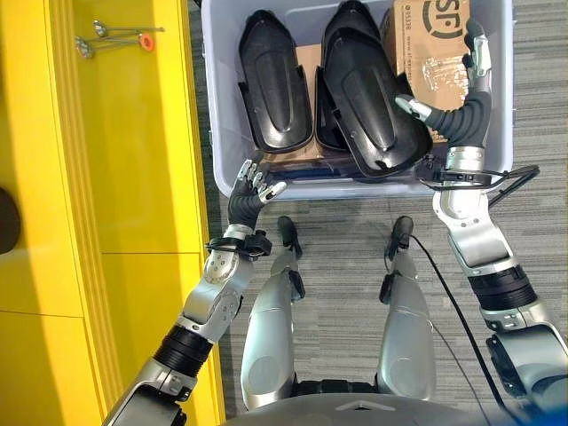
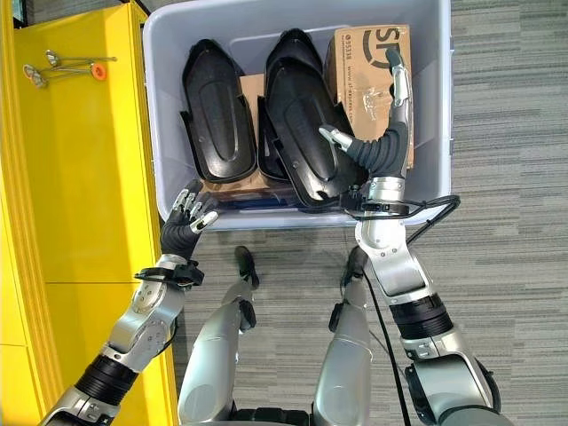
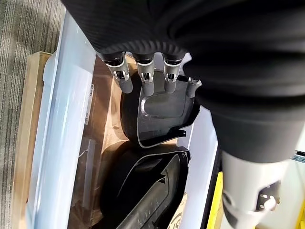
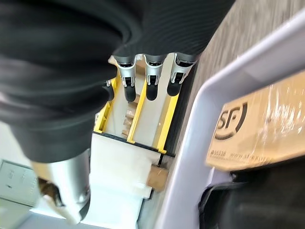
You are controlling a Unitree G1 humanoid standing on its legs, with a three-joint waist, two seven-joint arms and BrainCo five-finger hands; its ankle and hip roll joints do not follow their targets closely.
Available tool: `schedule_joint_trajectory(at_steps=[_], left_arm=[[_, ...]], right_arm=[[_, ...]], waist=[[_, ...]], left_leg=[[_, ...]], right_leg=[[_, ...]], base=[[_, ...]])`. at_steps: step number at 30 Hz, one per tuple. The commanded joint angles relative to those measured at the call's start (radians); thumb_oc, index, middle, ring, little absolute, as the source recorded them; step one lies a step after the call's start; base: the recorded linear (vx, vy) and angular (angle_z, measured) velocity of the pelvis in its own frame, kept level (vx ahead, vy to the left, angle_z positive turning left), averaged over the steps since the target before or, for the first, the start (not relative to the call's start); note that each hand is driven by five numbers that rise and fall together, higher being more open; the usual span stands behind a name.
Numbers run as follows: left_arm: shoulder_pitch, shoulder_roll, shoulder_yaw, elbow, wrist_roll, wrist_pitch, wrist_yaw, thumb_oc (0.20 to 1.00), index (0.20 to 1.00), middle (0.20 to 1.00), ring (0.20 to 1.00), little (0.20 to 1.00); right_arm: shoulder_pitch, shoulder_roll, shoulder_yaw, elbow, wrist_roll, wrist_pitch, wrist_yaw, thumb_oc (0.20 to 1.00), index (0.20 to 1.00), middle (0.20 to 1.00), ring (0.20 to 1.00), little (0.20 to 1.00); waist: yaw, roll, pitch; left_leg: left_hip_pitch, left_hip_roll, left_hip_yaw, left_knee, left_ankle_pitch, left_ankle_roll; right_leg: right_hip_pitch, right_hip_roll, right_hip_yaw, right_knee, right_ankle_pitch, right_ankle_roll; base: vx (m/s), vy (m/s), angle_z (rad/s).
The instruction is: Move parts from the plastic box to the shelf.
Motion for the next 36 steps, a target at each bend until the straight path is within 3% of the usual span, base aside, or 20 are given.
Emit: schedule_joint_trajectory(at_steps=[1, 18, 36], left_arm=[[0.03, 0.046, 0.011, -0.102, 0.027, -0.067, 0.006, 1.0, 1.0, 1.0, 1.0, 1.0], [0.042, 0.04, 0.017, -0.076, 0.016, -0.075, -0.002, 1.0, 1.0, 1.0, 1.0, 1.0], [0.047, 0.046, 0.018, -0.081, 0.019, -0.073, 0.008, 1.0, 1.0, 1.0, 1.0, 1.0]], right_arm=[[-0.018, -0.07, -0.082, -0.015, -0.116, 0.014, -0.068, 1.0, 1.0, 1.0, 1.0, 1.0], [-0.052, -0.056, -0.014, 0.23, -0.107, 0.071, -0.02, 1.0, 1.0, 1.0, 1.0, 1.0], [-0.091, -0.013, 0.055, 0.254, -0.088, 0.07, 0.002, 1.0, 1.0, 1.0, 1.0, 1.0]], waist=[[-0.007, 0.007, -0.026], [0.007, 0.006, -0.011], [0.019, 0.0, 0.004]], left_leg=[[-0.017, 0.07, -0.014, 0.114, -0.066, -0.084], [-0.039, 0.076, -0.015, 0.126, -0.065, -0.082], [-0.074, 0.079, -0.026, 0.136, -0.06, -0.081]], right_leg=[[-0.039, -0.123, 0.005, 0.231, -0.147, 0.05], [-0.068, -0.118, 0.012, 0.244, -0.144, 0.045], [-0.094, -0.112, 0.007, 0.256, -0.145, 0.038]], base=[[0.0, 0.0, 0.0], [0.0, 0.0, 0.0], [0.0, 0.0, 0.0]])
